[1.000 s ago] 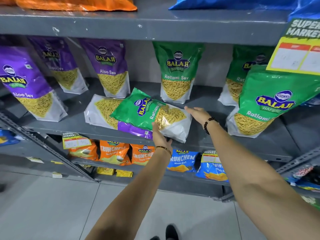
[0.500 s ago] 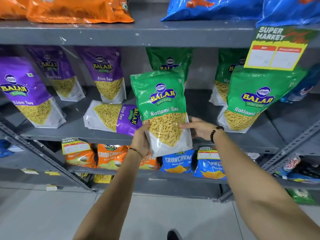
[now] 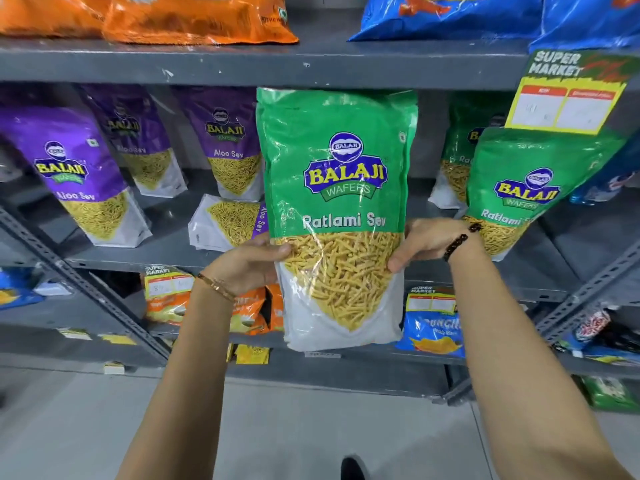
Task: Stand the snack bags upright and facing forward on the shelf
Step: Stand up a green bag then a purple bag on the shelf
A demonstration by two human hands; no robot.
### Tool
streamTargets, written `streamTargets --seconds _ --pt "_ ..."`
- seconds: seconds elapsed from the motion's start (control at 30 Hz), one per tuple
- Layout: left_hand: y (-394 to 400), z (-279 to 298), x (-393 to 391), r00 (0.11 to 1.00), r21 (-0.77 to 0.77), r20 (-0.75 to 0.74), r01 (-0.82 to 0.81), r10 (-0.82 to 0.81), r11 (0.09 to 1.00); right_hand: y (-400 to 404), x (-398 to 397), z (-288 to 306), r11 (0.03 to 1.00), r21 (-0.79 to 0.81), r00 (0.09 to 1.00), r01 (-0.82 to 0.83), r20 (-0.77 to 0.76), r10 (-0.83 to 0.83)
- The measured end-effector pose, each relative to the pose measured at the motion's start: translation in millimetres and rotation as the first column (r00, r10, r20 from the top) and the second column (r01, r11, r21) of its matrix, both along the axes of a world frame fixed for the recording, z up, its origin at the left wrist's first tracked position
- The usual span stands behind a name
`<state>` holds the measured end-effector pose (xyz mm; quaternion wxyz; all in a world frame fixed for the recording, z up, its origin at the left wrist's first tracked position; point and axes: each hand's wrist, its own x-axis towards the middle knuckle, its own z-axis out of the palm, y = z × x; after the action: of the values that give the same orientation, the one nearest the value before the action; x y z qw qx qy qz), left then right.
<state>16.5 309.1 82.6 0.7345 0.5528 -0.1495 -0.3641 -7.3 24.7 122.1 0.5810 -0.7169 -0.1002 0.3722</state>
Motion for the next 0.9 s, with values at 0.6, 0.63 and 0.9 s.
streamTargets --seconds 0.6,0.63,0.9 --pt "-104.0 -45.3 95.0 0.943 0.154 0.109 -0.328 0.313 0.932 -36.4 59.7 -74.8 0.659 0.184 0.626 0.73 0.207 -0.752" --pt "-112.0 -48.1 100.2 0.929 0.155 0.13 -0.363 0.345 0.919 -35.9 66.8 -78.8 0.617 0.173 0.583 0.768 0.21 -0.785" --pt "-120.0 -65.7 126.8 0.91 0.215 0.161 -0.409 0.381 0.887 -33.5 84.2 -93.9 0.497 0.192 0.486 0.846 0.103 -0.868"
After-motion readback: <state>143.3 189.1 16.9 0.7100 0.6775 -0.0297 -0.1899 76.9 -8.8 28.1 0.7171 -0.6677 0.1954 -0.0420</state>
